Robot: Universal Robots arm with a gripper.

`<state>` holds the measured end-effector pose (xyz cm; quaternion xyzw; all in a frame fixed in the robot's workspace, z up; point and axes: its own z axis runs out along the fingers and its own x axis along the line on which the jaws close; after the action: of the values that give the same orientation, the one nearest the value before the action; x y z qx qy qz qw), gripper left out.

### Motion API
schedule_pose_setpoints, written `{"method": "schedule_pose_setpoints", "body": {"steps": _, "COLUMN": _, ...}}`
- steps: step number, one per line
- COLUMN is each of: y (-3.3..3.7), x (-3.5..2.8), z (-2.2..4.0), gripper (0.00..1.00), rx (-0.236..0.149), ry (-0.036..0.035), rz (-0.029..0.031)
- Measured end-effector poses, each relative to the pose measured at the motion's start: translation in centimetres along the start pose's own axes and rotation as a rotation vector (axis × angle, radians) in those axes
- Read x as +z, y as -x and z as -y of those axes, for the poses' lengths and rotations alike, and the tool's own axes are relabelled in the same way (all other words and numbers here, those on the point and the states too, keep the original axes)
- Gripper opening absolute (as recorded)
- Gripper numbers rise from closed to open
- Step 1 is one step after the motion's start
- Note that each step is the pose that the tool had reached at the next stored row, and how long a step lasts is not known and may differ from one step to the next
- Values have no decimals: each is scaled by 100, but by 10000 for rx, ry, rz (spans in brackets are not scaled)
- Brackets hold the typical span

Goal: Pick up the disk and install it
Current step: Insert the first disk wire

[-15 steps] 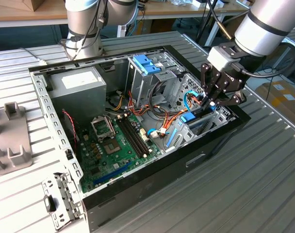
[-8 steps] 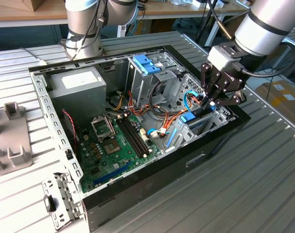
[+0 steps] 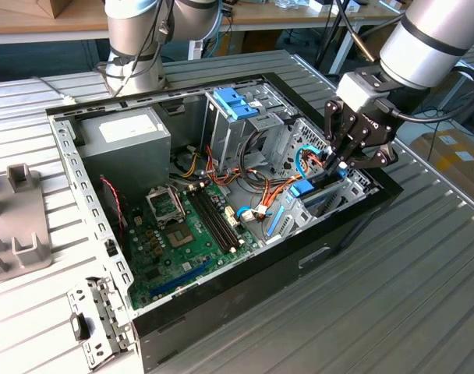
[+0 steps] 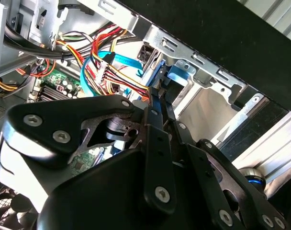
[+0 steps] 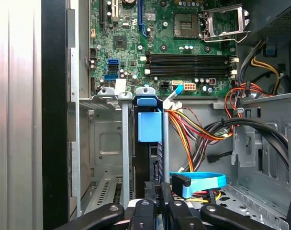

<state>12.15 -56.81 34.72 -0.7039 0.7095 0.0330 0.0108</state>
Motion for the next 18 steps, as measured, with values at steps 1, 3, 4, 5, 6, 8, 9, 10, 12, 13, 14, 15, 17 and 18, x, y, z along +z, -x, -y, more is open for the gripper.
{"method": "schedule_pose_setpoints", "body": {"steps": 1, "y": 0, "x": 0, "z": 1, "gripper": 16, "rx": -1, "ry": 0, "rz": -1}}
{"method": "schedule_pose_setpoints", "body": {"steps": 3, "y": 2, "x": 0, "z": 0, "gripper": 16, "rx": -1, "ry": 0, "rz": 0}}
{"method": "schedule_pose_setpoints", "body": {"steps": 4, "y": 4, "x": 0, "z": -2, "gripper": 16, "rx": -2, "ry": 0, "rz": 0}}
{"method": "schedule_pose_setpoints", "body": {"steps": 5, "y": 5, "x": 1, "z": -5, "gripper": 16, "rx": -1, "ry": 0, "rz": 0}}
{"method": "schedule_pose_setpoints", "body": {"steps": 6, "y": 7, "x": 0, "z": -9, "gripper": 16, "rx": -1, "ry": -1, "rz": -1}}
{"method": "schedule_pose_setpoints", "body": {"steps": 8, "y": 7, "x": 1, "z": -11, "gripper": 16, "rx": -3, "ry": 0, "rz": -1}}
{"method": "schedule_pose_setpoints", "body": {"steps": 9, "y": 7, "x": 1, "z": -11, "gripper": 16, "rx": -2, "ry": 0, "rz": -1}}
{"method": "schedule_pose_setpoints", "body": {"steps": 10, "y": 7, "x": 1, "z": -11, "gripper": 16, "rx": -2, "ry": -1, "rz": -1}}
{"method": "schedule_pose_setpoints", "body": {"steps": 12, "y": 8, "x": 5, "z": -12, "gripper": 16, "rx": -1, "ry": 0, "rz": -1}}
{"method": "schedule_pose_setpoints", "body": {"steps": 13, "y": 8, "x": 9, "z": -11, "gripper": 16, "rx": -2, "ry": 0, "rz": -1}}
{"method": "schedule_pose_setpoints", "body": {"steps": 14, "y": 7, "x": 15, "z": -11, "gripper": 16, "rx": -2, "ry": 0, "rz": -1}}
{"method": "schedule_pose_setpoints", "body": {"steps": 15, "y": 6, "x": 23, "z": -11, "gripper": 16, "rx": -1, "ry": 0, "rz": 2}}
{"method": "schedule_pose_setpoints", "body": {"steps": 17, "y": 5, "x": 42, "z": -10, "gripper": 16, "rx": -2, "ry": 0, "rz": -2}}
{"method": "schedule_pose_setpoints", "body": {"steps": 18, "y": 5, "x": 47, "z": -10, "gripper": 16, "rx": -1, "ry": 0, "rz": 0}}
